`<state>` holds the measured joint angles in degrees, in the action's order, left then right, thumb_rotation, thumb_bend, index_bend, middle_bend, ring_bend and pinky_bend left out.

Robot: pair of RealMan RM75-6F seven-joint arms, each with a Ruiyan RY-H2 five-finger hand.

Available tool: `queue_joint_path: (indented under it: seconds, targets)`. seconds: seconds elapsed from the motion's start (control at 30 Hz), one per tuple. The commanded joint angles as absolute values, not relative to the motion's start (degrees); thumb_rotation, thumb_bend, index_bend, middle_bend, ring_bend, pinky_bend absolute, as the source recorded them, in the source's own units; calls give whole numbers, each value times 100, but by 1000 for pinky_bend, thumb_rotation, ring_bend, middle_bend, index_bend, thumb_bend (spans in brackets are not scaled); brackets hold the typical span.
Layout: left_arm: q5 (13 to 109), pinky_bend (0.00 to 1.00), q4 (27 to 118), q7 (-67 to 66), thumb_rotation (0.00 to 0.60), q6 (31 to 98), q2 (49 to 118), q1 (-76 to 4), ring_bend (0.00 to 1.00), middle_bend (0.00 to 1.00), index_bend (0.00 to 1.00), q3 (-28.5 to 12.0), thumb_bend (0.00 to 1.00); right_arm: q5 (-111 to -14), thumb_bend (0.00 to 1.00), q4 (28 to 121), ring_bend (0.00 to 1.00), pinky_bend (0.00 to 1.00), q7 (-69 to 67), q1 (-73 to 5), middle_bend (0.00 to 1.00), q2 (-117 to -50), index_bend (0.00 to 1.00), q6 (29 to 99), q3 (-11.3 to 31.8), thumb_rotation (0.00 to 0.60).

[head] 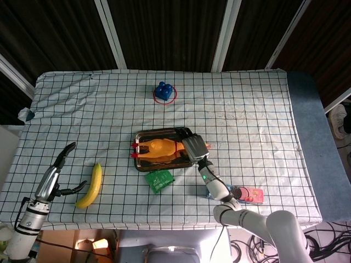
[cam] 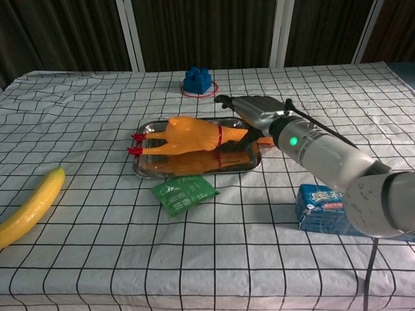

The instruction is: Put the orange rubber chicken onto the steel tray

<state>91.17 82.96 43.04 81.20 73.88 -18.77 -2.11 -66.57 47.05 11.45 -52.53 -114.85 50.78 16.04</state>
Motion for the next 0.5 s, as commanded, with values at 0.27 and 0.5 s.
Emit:
queue_joint_path:
  seconds: [0.27, 0.5]
  targets:
    - [9154, 0, 8395, 4143, 600, 8169, 7261, -1809, 0, 0, 0, -159, 252, -6554, 189, 5527, 0, 84, 1598, -5107, 0, -10845, 0, 5055, 1660, 600]
    - [9132, 0, 8513, 2605, 600, 8549, 6693, -1240, 0, 0, 0, 191, 278, -7177, 159, 8039, 0, 27, 1708, -4206, 0, -9062, 0, 5957, 1186, 600]
